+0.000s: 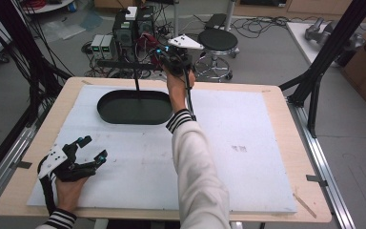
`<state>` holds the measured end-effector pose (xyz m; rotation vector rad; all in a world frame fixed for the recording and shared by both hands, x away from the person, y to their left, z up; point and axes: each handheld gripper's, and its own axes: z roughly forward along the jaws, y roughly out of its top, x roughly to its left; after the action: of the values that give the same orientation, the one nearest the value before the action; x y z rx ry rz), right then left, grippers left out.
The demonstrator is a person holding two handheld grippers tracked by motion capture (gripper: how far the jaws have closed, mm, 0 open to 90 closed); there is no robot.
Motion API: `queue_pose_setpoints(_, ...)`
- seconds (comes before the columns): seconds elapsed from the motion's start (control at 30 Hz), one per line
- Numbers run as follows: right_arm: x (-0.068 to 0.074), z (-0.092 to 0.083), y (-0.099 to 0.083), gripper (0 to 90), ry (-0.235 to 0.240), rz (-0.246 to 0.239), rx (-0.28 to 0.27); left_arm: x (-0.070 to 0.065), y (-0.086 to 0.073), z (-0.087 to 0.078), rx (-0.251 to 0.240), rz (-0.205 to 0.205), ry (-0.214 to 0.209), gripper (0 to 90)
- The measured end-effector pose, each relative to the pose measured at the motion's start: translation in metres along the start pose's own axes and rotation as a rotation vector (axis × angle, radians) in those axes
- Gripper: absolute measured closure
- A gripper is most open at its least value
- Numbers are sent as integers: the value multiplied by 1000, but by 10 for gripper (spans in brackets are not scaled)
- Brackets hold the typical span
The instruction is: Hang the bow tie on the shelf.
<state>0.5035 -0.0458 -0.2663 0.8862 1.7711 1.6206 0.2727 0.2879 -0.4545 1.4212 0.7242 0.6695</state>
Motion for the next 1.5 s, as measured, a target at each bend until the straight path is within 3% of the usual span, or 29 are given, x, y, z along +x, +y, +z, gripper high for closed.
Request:
queue_pose_setpoints(0.07,0,2,-3,886,6,20,7,0,0,0,-1,0,-1,162)
queue_pose_setpoints(0.33,7,6,-4,886,5,-7,17,0,0,0,0,1,-2,162)
queue_pose_setpoints(0.8,13,-13,10,886,5,-29,10,-1,0,0,-1,8,-4,162)
queue_pose_setpoints(1.5,6,3,-11,886,17,-15,86,0,0,0,2,4,-3,162)
